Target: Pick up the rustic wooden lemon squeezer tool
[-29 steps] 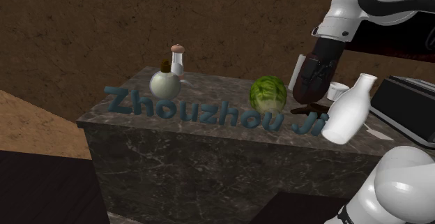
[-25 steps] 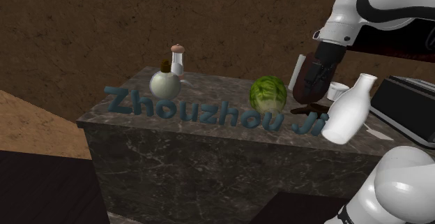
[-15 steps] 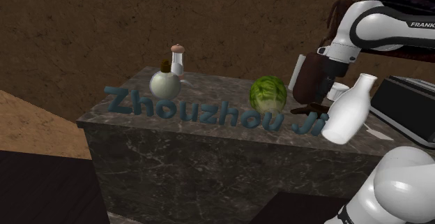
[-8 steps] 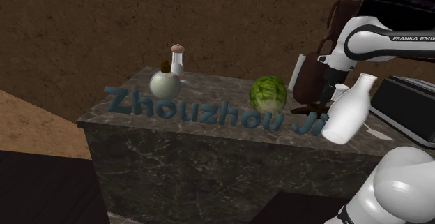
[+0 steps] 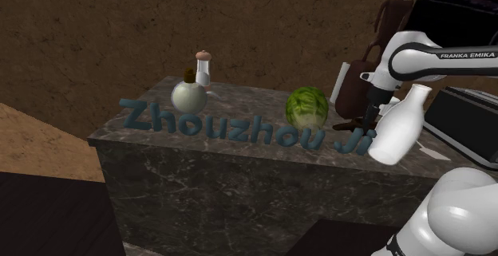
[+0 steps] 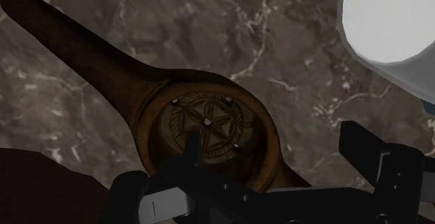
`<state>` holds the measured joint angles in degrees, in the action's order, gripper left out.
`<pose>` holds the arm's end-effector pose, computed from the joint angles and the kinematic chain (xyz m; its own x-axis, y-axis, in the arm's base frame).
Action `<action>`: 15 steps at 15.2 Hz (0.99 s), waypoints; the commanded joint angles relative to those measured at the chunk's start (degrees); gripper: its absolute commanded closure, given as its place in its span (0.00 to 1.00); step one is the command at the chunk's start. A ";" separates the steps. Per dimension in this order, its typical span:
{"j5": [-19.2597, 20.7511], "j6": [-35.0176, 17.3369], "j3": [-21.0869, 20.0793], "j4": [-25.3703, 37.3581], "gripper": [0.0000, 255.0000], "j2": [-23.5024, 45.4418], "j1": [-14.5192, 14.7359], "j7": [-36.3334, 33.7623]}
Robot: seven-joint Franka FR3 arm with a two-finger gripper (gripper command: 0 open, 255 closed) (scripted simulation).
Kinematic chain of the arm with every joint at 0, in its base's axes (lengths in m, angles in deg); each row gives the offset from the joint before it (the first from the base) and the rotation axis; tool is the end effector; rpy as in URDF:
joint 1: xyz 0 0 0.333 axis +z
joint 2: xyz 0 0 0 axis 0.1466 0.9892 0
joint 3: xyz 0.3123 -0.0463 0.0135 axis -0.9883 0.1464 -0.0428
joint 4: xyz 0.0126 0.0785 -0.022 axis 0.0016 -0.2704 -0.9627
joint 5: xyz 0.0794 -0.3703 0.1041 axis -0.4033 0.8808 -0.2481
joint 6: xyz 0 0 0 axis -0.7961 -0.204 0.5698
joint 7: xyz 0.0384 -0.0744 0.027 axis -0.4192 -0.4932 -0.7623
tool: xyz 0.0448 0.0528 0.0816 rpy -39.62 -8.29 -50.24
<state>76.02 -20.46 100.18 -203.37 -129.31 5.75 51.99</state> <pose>0.2932 -0.1922 0.4782 0.9473 0.3201 0.0145 0.3204 -0.9469 -0.0275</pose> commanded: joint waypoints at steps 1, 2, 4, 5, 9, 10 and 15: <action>0.06 -0.20 0.09 -0.17 1.00 0.02 -0.03 0.04; 0.06 -0.20 0.08 -0.15 1.00 0.04 -0.02 0.04; 0.06 -0.21 0.09 -0.15 1.00 0.04 -0.02 0.04; 0.06 -0.21 0.09 -0.16 1.00 0.04 -0.03 0.04; 0.04 -0.22 0.06 -0.16 1.00 0.05 -0.01 0.00; 0.04 -0.20 0.02 -0.22 1.00 -0.03 -0.01 -0.03; -0.76 3.72 -0.97 3.30 1.00 -0.42 0.28 0.01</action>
<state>75.41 -17.43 99.39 -200.70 -129.68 5.97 52.01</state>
